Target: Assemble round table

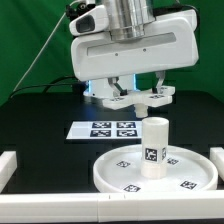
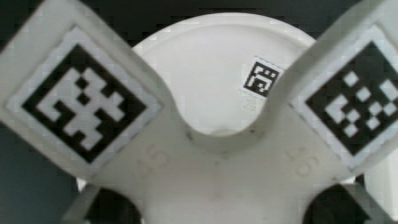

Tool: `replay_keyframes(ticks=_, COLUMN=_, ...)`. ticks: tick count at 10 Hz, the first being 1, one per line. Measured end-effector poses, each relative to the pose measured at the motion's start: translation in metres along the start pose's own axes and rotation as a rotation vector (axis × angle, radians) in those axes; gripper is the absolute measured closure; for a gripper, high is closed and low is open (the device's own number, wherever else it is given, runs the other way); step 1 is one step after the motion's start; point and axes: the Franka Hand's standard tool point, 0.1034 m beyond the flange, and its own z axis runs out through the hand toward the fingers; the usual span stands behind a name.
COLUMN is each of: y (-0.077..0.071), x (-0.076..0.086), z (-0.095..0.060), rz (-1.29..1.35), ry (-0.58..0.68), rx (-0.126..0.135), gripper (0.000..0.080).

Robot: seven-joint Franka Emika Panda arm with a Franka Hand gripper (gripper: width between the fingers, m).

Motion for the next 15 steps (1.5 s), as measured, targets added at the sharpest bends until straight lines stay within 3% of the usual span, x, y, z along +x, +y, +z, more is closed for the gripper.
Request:
replay_keyframes(ticks=2, y=-0.031, x=0.025, z=-0.015, rz=-0.08, ry=0.008, rx=-0.034, gripper=0.0356)
replay_keyframes(ticks=3, y=-0.033, x=0.027, z=-0.014, rz=-0.089, ry=0.014, rx=-0.033, gripper=0.0356)
replay_keyframes(ticks=6, y=-0.03, x=0.028, z=-0.013, rz=-0.129, ry=0.018, rx=-0.039, gripper=0.0356)
replay_keyframes(ticks=9, y=-0.026, x=0.04, z=-0.005, rz=-0.365, ry=0.036, rx=-0.06, gripper=0.0354)
replay_keyframes(ticks=15, y=-0.022, x=0.034, z=0.005, rz=-0.403, ry=0.01, rx=-0.07, gripper=0.0354)
